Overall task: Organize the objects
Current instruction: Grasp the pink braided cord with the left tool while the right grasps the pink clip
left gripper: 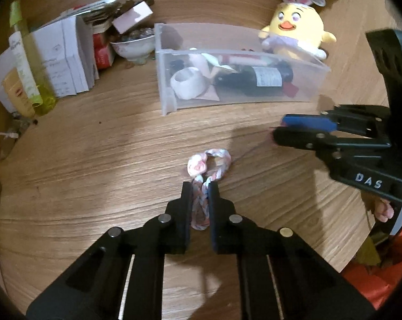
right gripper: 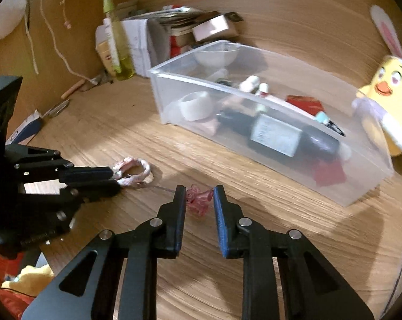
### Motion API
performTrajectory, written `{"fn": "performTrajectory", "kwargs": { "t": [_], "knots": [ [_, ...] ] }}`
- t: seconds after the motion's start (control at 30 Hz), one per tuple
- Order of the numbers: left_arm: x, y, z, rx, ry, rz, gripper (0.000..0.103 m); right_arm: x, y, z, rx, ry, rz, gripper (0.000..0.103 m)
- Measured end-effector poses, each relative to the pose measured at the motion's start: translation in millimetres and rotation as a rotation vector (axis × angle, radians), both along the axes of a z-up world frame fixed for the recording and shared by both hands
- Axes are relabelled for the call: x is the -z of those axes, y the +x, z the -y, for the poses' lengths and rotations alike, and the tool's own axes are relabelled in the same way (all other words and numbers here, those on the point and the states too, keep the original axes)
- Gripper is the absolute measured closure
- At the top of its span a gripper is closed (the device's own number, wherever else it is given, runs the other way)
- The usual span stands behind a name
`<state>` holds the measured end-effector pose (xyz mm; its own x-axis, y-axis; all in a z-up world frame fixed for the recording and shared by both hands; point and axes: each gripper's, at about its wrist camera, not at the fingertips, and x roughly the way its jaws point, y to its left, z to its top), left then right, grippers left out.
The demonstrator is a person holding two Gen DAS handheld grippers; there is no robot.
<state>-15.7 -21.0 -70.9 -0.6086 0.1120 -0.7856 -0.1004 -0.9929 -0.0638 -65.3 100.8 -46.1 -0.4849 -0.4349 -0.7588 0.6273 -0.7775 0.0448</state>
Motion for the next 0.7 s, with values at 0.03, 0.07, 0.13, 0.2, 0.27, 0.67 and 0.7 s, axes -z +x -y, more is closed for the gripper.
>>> {"fn": "performTrajectory", "kwargs": {
  "t": [0.03, 0.07, 0.13, 0.2, 0.27, 0.67, 0.7],
  "knots": [
    [-1, 0, 0, -0.01, -0.01, -0.008, 0.096, -1, -1, -4, 0.012, 0.001, -0.006, 0.084],
    [-3, 1, 1, -0.018, -0.011, -0.013, 0.096, -2, -1, -7, 0.021, 0.007, -0.016, 0.084],
    [-8, 1, 3, -0.027, 0.001, -0.026, 0.096, -4, -2, -13, 0.033, 0.006, -0.022, 0.084],
    [-13, 1, 4, -0.032, 0.003, -0.039, 0.096, -7, -4, -19, 0.039, -0.01, -0.023, 0.084],
    [-19, 0, 4, -0.041, 0.008, -0.057, 0.096, -13, -4, -23, 0.049, -0.018, -0.039, 0.084],
    [-63, -10, 6, -0.06, 0.048, -0.183, 0.1, -52, -11, -45, 0.108, -0.089, -0.115, 0.084],
    [-65, -11, 6, -0.059, 0.049, -0.187, 0.101, -55, -11, -47, 0.113, -0.093, -0.123, 0.084]
  ]
}}
